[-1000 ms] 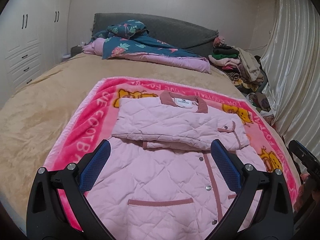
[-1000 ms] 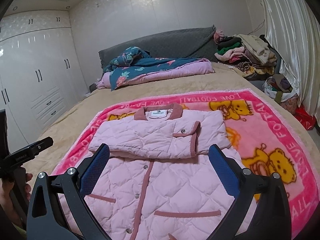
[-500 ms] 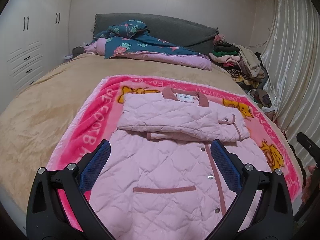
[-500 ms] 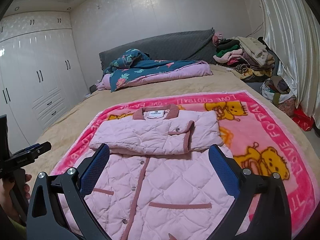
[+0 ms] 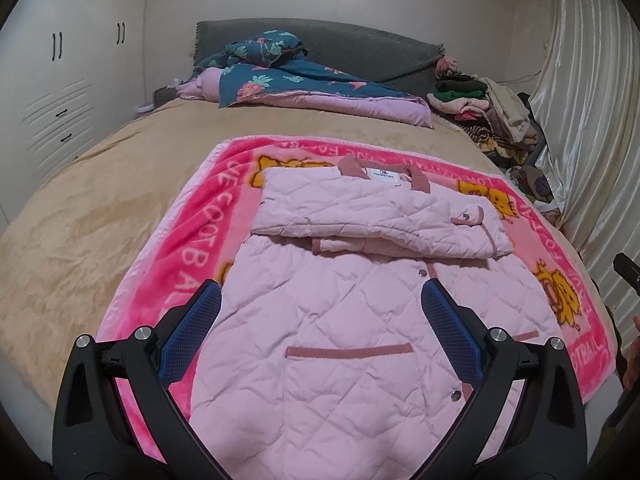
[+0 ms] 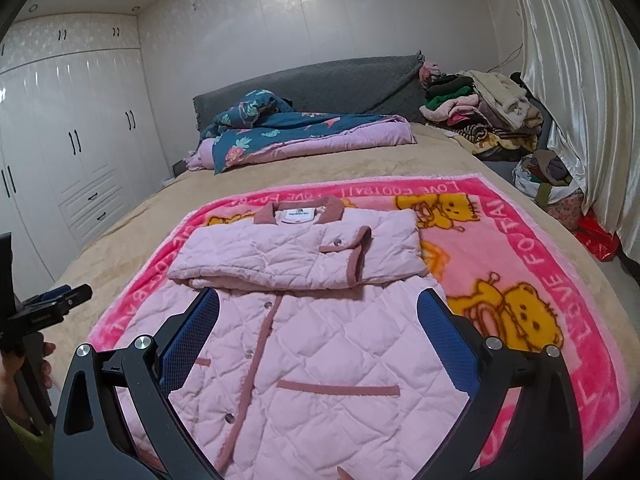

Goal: Fold large clothes
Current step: 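Move both open tools over the jacket toward its ribbed hem, then grasp the ribbed mauve hem with both tools, then lift the hem with both tools and fold it toward the collar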

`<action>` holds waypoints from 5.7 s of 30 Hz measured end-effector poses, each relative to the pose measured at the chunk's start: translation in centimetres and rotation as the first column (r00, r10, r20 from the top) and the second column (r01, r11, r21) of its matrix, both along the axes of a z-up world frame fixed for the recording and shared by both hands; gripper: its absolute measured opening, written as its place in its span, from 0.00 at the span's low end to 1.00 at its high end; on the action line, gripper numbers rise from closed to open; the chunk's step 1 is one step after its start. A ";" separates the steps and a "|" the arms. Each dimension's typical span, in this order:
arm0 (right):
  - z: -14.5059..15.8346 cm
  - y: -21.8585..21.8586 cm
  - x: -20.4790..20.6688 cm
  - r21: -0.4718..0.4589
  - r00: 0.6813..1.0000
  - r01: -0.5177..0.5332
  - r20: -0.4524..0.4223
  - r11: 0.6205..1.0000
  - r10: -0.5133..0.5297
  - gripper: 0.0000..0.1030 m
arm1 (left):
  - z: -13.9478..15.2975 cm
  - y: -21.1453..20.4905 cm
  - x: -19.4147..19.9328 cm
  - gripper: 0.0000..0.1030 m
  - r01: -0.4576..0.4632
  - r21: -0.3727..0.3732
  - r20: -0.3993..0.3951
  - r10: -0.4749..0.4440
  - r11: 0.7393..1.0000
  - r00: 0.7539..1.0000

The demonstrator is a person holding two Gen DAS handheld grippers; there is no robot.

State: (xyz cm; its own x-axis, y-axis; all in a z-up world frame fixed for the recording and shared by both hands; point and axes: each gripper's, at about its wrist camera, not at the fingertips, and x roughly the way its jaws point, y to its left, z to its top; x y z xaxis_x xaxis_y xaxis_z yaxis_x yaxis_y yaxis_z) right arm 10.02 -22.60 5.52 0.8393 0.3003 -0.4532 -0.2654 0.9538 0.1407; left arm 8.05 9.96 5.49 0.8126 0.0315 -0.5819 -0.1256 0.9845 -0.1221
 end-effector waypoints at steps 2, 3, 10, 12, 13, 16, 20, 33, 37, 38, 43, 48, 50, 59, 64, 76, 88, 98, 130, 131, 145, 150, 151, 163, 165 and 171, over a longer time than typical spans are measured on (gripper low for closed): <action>-0.3 -0.2 -0.1 -0.008 1.000 0.005 -0.005 1.000 -0.005 0.96 | -0.3 0.2 -0.2 0.91 0.006 -0.004 -0.003 -0.006 1.000 1.000; -0.6 -0.3 -0.2 -0.015 1.000 0.007 -0.010 1.000 -0.007 0.96 | -0.5 0.3 -0.3 0.91 0.003 -0.004 -0.005 -0.003 1.000 1.000; -2.3 -1.1 -0.2 -0.055 0.999 0.019 -0.048 0.998 -0.021 0.96 | -2.5 0.5 -0.9 0.91 -0.005 0.028 -0.048 0.007 1.000 0.999; -2.9 -1.6 -0.3 -0.059 0.998 0.025 -0.062 0.998 -0.028 0.96 | -3.1 0.6 -1.0 0.91 -0.007 0.040 -0.060 0.010 0.999 0.998; -3.1 -1.8 -0.2 -0.059 0.997 0.026 -0.068 0.998 -0.030 0.96 | -3.4 0.7 -1.1 0.91 -0.009 0.046 -0.066 0.012 0.999 0.998; -3.7 -2.3 -0.2 -0.064 0.996 0.034 -0.082 0.997 -0.040 0.96 | -4.1 1.0 -1.3 0.91 -0.013 0.051 -0.084 0.018 0.999 0.996; -4.4 -2.8 -0.1 -0.071 0.994 0.037 -0.099 0.997 -0.044 0.96 | -5.2 1.3 -1.6 0.91 -0.018 0.063 -0.111 0.025 0.998 0.994; -7.7 -4.6 -0.4 -0.114 0.983 0.055 -0.166 0.992 -0.074 0.96 | -9.0 2.4 -1.9 0.91 -0.041 0.086 -0.207 0.058 0.995 0.977; -9.1 -5.1 -0.5 -0.125 0.978 0.058 -0.194 0.991 -0.081 0.96 | -10.4 2.9 -2.1 0.91 -0.048 0.078 -0.240 0.066 0.996 0.969; -9.3 -5.2 -0.5 -0.127 0.977 0.056 -0.199 0.990 -0.081 0.96 | -10.9 3.2 -2.2 0.91 -0.049 0.072 -0.250 0.066 0.996 0.966; -10.8 -5.8 -0.7 -0.138 0.969 0.056 -0.232 0.989 -0.088 0.96 | -12.3 4.7 -2.8 0.91 -0.072 0.016 -0.289 0.073 0.997 0.955; -11.8 -6.2 -0.9 -0.144 0.963 0.058 -0.252 0.988 -0.093 0.96 | -13.4 6.4 -3.7 0.91 -0.091 -0.056 -0.318 0.069 0.994 0.946; -12.2 -6.4 -1.0 -0.144 0.960 0.054 -0.265 0.988 -0.091 0.96 | -14.0 7.1 -4.1 0.91 -0.097 -0.098 -0.332 0.059 0.990 0.941; -14.4 -8.0 -2.1 -0.134 0.938 0.055 -0.332 0.989 -0.098 0.96 | -15.8 8.5 -5.3 0.91 -0.091 -0.252 -0.364 -0.007 0.963 0.932; -16.0 -9.4 -3.1 -0.136 0.919 0.055 -0.381 0.989 -0.104 0.96 | -15.7 7.3 -5.0 0.91 -0.060 -0.255 -0.360 -0.037 0.965 0.932; -20.4 -11.2 -4.6 0.059 0.860 0.019 -0.510 0.998 0.013 0.95 | -15.6 5.3 -4.5 0.91 -0.019 -0.244 -0.357 -0.072 0.969 0.932; -17.2 -11.4 -5.3 0.224 0.912 -0.024 -0.395 0.974 0.113 0.20 | -15.7 5.7 -4.6 0.91 -0.023 -0.298 -0.336 -0.082 0.954 0.938; -20.6 -12.3 -3.5 0.298 0.875 0.030 -0.469 0.954 0.119 0.45 | -15.7 5.3 -5.8 0.49 -0.016 -0.271 -0.333 -0.078 0.962 0.940; -5.5 -9.8 -1.5 0.252 0.983 -0.156 -0.055 0.955 0.175 0.16 | -5.7 4.4 -2.7 0.15 0.030 -0.192 -0.071 -0.045 0.981 0.997; -5.2 -9.8 -1.3 0.251 0.983 -0.156 -0.052 0.955 0.174 0.15 | -5.4 4.4 -2.4 0.15 0.031 -0.193 -0.064 -0.044 0.981 0.997; -2.0 -9.4 0.9 0.245 0.989 -0.143 -0.003 0.959 0.148 0.15 | -2.2 4.5 -0.5 0.15 0.049 -0.170 -0.007 -0.051 0.984 0.999; -0.9 -9.4 1.7 0.236 0.990 -0.138 0.011 0.962 0.140 0.15 | -1.0 4.6 0.4 0.15 0.054 -0.146 0.005 -0.054 0.988 0.999; -0.7 -9.3 1.9 0.233 0.990 -0.137 0.014 0.963 0.138 0.15 | -0.9 4.6 0.6 0.15 0.055 -0.141 0.007 -0.055 0.988 0.998; 0.5 -8.9 4.8 0.226 0.993 -0.121 0.022 0.967 0.119 0.15 | 0.4 4.0 3.0 0.15 0.055 -0.082 0.024 -0.053 0.995 0.998; 0.7 -9.0 5.5 0.233 0.993 -0.116 0.022 0.966 0.114 0.15 | 0.4 4.2 3.7 0.15 0.050 -0.079 0.023 -0.048 0.996 0.999; 1.2 -9.2 7.2 0.253 0.995 -0.099 0.022 0.962 0.096 0.15 | 0.9 4.7 5.3 0.16 0.030 -0.070 0.031 -0.028 0.997 0.999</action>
State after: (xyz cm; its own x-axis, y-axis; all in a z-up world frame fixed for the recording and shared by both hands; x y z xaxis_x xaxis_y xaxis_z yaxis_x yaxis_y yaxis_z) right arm 17.18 -31.83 6.75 0.8041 0.4853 -0.3433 -0.3581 0.8565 0.3718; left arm 13.37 14.70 6.38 0.8299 -0.0324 -0.5569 -0.0924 0.9766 -0.1944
